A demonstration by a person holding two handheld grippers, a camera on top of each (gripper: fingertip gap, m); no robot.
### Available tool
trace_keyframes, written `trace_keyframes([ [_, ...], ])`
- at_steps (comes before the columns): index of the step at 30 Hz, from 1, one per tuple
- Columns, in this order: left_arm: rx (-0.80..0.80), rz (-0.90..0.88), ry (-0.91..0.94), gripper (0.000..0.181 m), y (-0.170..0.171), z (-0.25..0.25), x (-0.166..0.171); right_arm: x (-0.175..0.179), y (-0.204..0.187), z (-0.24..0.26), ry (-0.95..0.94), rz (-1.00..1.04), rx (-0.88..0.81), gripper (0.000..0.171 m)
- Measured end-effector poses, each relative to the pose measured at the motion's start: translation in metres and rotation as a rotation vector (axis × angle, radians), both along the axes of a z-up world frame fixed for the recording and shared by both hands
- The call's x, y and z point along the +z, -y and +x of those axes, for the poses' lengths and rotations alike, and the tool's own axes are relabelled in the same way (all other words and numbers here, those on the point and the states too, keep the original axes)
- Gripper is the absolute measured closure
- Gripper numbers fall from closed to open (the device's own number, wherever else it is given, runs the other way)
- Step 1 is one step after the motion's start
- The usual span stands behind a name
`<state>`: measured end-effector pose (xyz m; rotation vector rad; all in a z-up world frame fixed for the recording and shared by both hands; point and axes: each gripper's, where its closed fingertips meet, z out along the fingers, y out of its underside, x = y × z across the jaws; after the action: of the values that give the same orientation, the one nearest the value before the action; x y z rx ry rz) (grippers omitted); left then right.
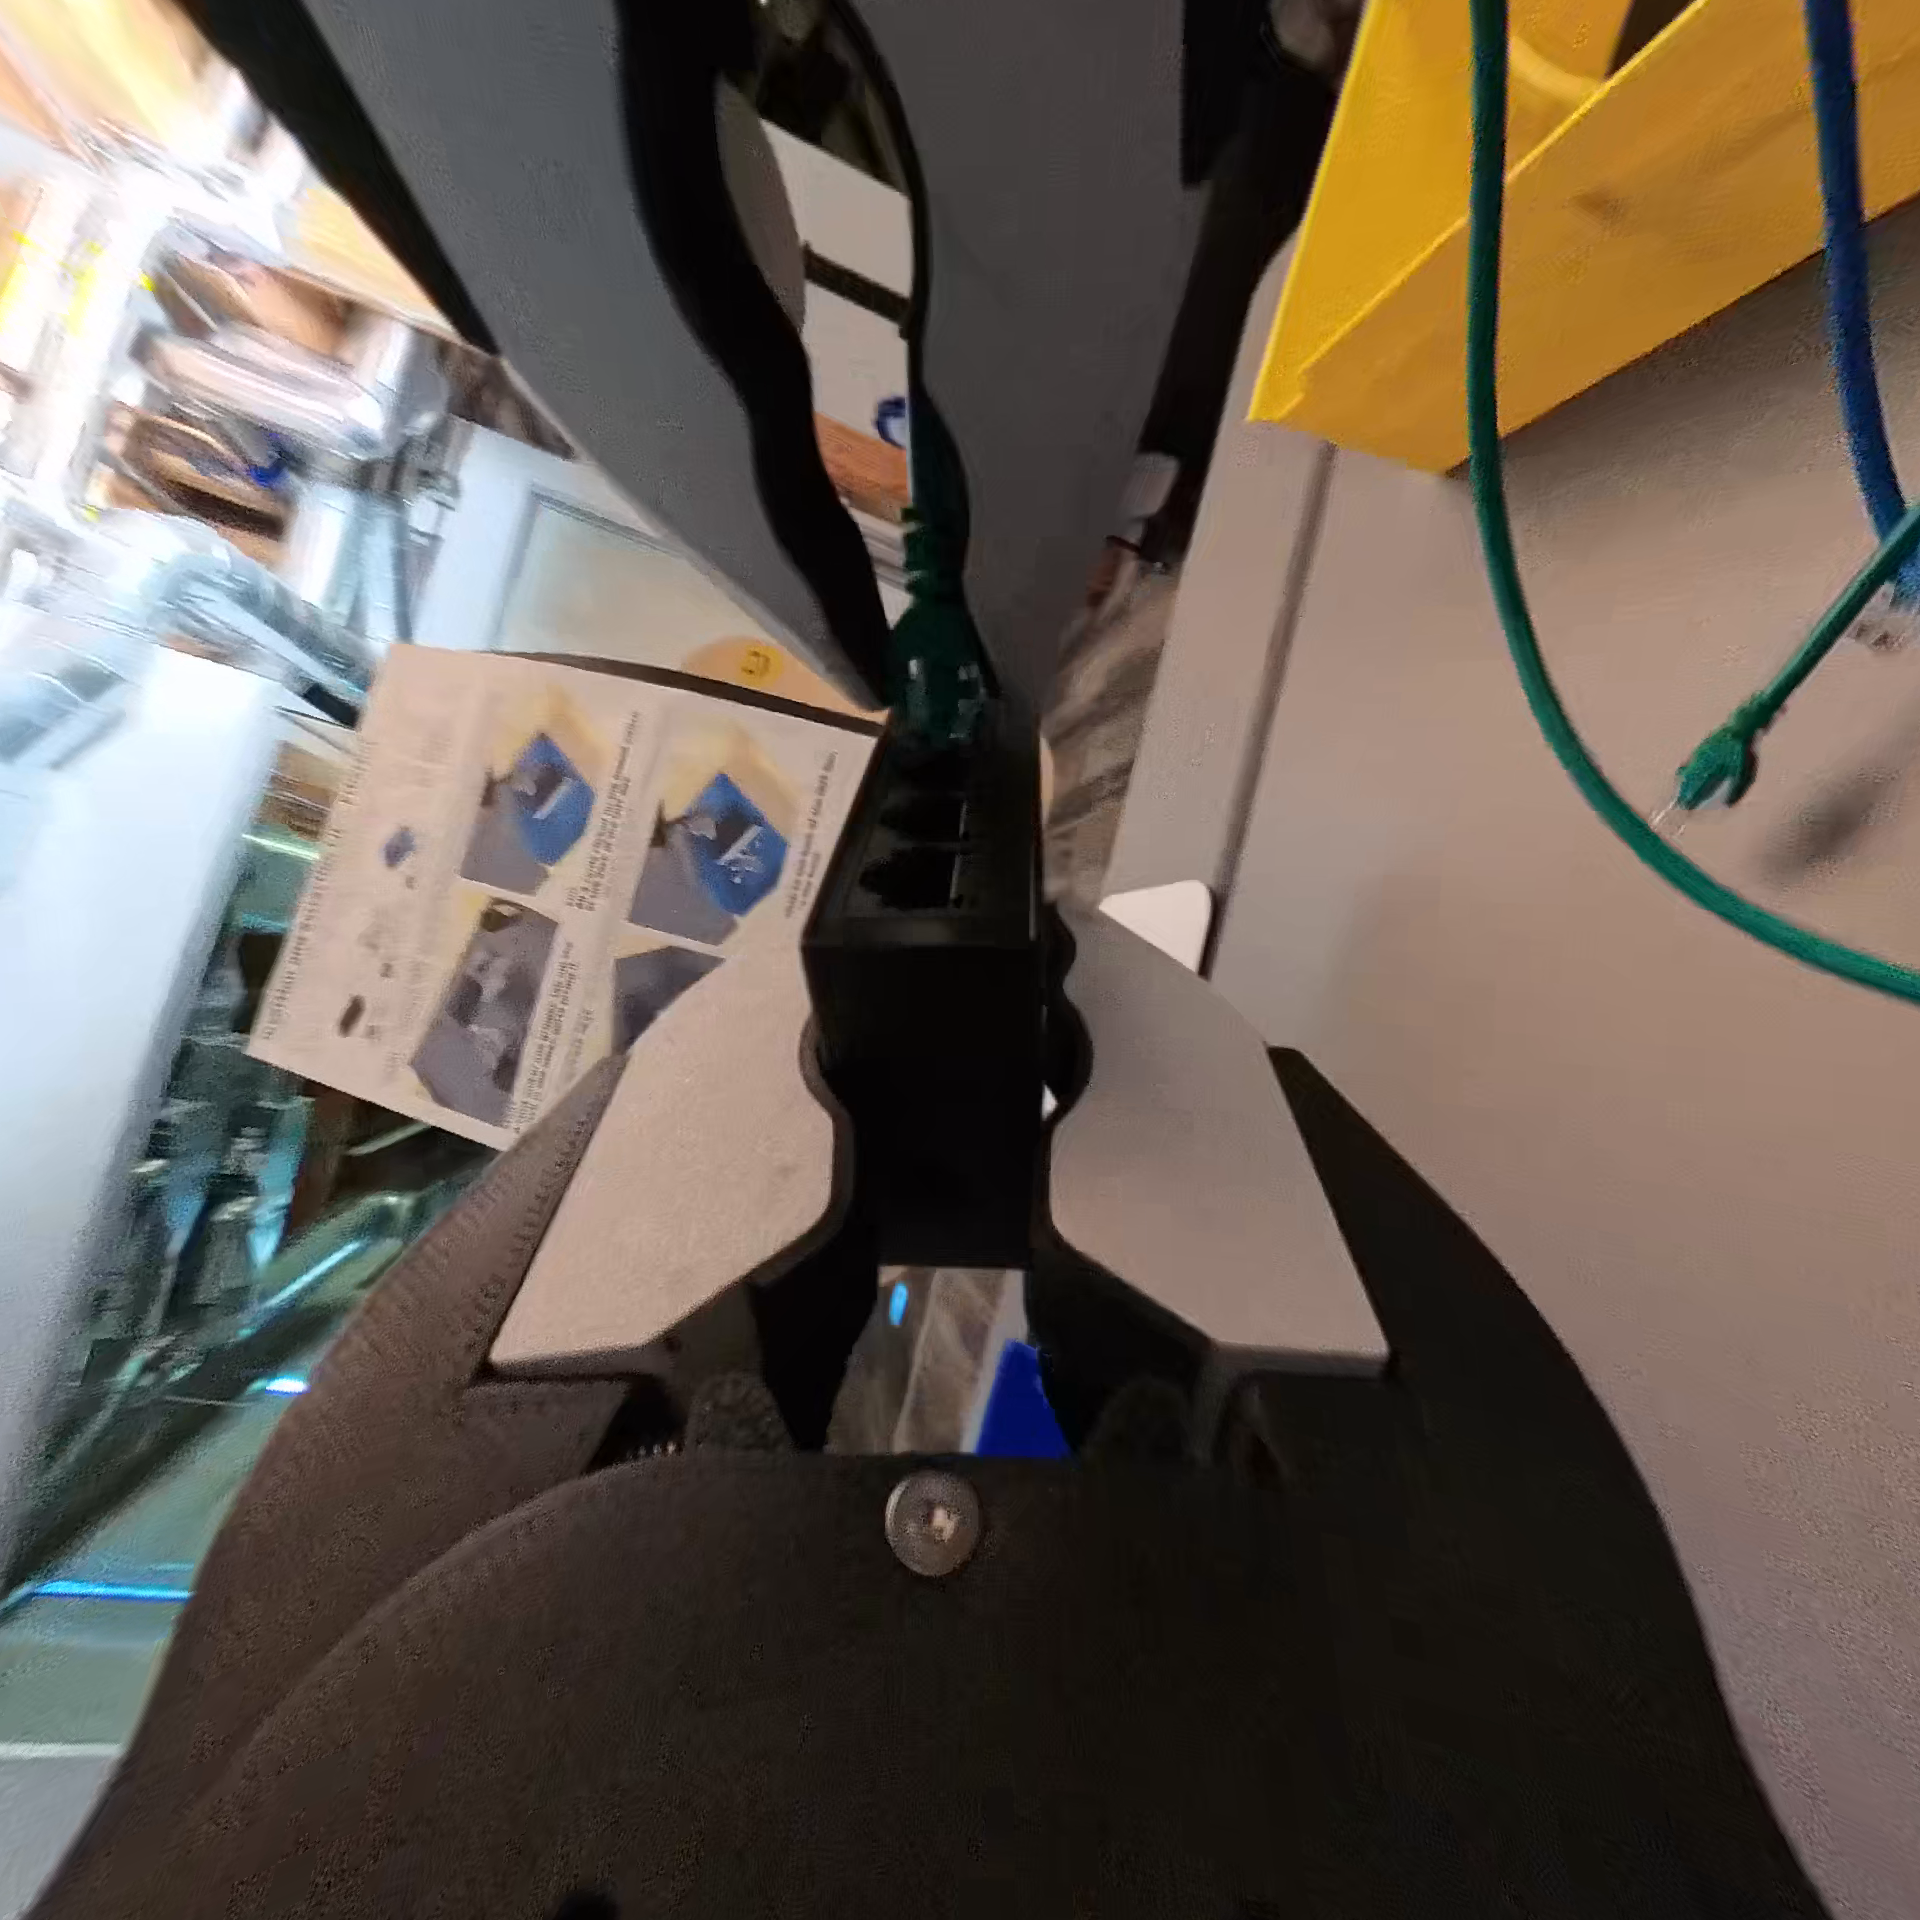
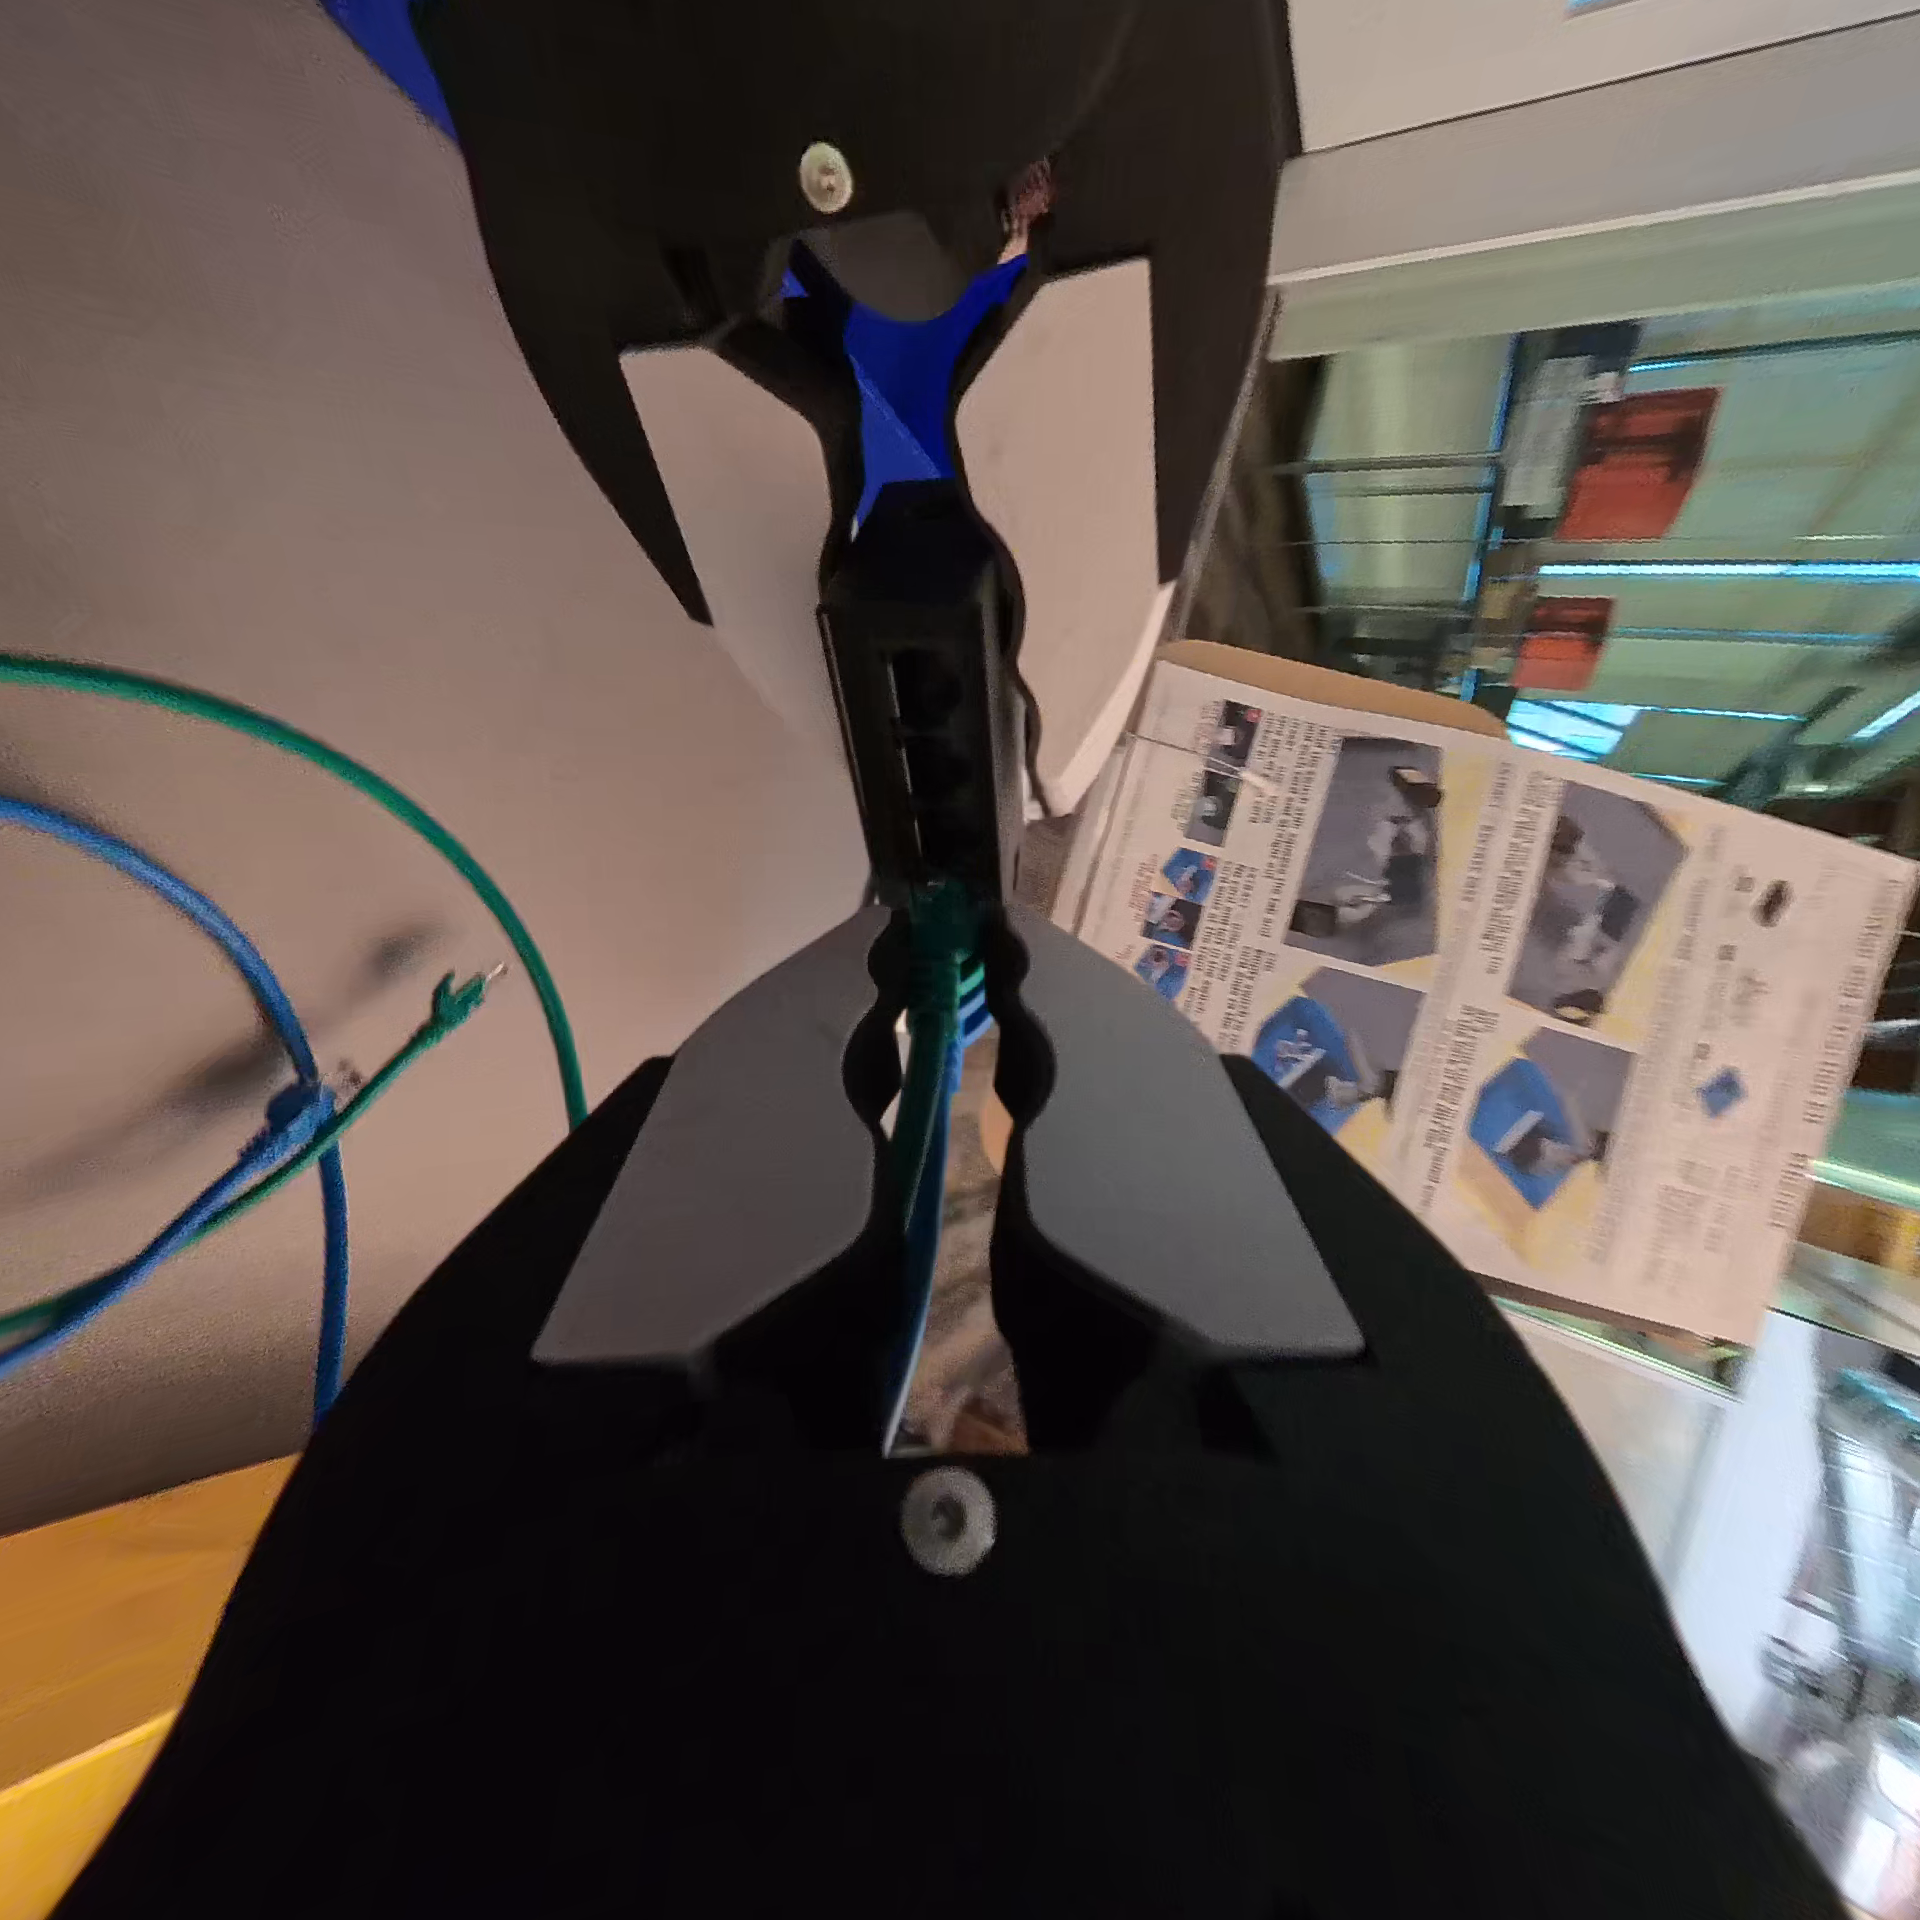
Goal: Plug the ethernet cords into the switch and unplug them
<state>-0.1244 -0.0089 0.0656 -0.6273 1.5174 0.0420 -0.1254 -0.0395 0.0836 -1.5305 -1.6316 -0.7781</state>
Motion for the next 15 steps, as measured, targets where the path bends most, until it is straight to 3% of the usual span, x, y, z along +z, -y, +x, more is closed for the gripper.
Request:
trace_keyframes([
  [5, 0.003, -0.011, 0.014, 0.152, 0.002, 0.003, 0.000, 0.000, 0.004, 0.001, 0.018, 0.115, -0.011, 0.157],
  [10, 0.036, 0.122, 0.055, 0.152, 0.010, -0.002, 0.016, 0.011, 0.012, -0.002, -0.002, 0.246, 0.071, 0.155],
  [15, 0.052, 0.149, 0.047, 0.152, 0.014, -0.002, 0.018, 0.015, 0.014, 0.000, 0.020, 0.293, 0.091, 0.149],
])
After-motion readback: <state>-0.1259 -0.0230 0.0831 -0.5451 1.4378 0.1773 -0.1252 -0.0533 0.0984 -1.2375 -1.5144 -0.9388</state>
